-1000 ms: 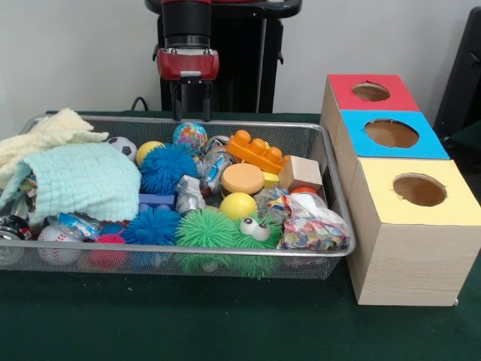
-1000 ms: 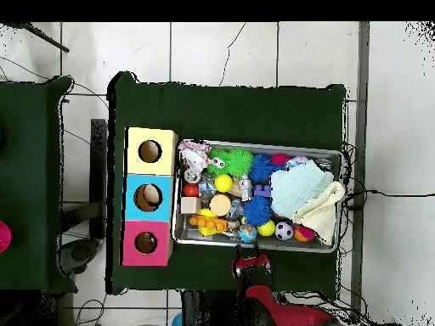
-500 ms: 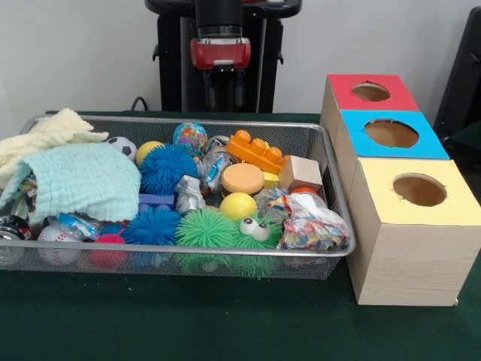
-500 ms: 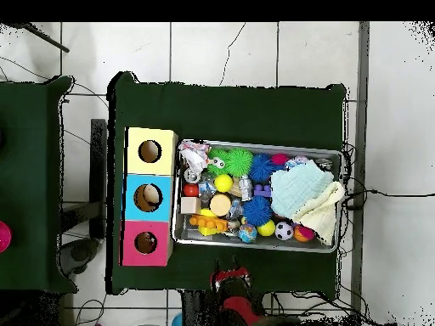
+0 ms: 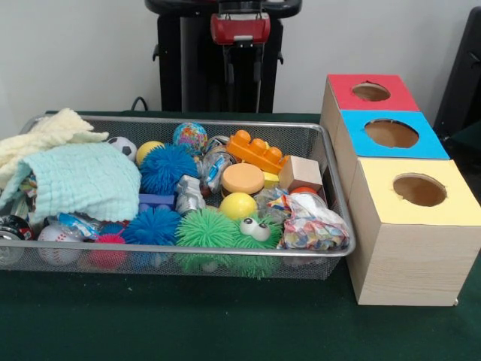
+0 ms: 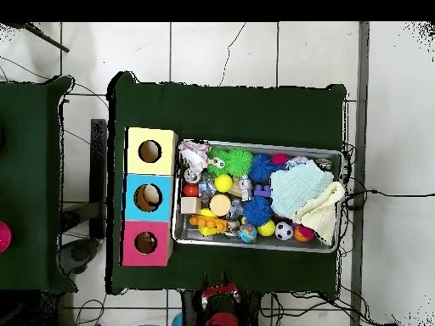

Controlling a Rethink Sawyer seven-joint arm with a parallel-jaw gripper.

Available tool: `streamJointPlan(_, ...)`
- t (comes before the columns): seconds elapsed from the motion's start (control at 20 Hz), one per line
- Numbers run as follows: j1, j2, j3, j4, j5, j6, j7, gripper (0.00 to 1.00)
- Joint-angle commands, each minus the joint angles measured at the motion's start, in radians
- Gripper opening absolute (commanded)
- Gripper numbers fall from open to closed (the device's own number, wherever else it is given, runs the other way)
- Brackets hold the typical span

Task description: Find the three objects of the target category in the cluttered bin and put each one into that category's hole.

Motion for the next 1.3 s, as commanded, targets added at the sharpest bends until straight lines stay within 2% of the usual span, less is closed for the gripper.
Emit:
streamJointPlan(0.05,0.013,-0.002,0.085,-0.057,0.102,0.033,0.294,1.0)
streamJointPlan(0.4,0.006,0.076,0.069,-0.121,0.086,-0.023,0.277,1.0)
streamJointPlan(0.6,0.007,0.083,0.076,-0.143,0.094,-0.022,0.271,1.0)
streamJointPlan(1.3,-0.017,-0.067,0.165,-0.148,0.139,0.167,0.253,1.0)
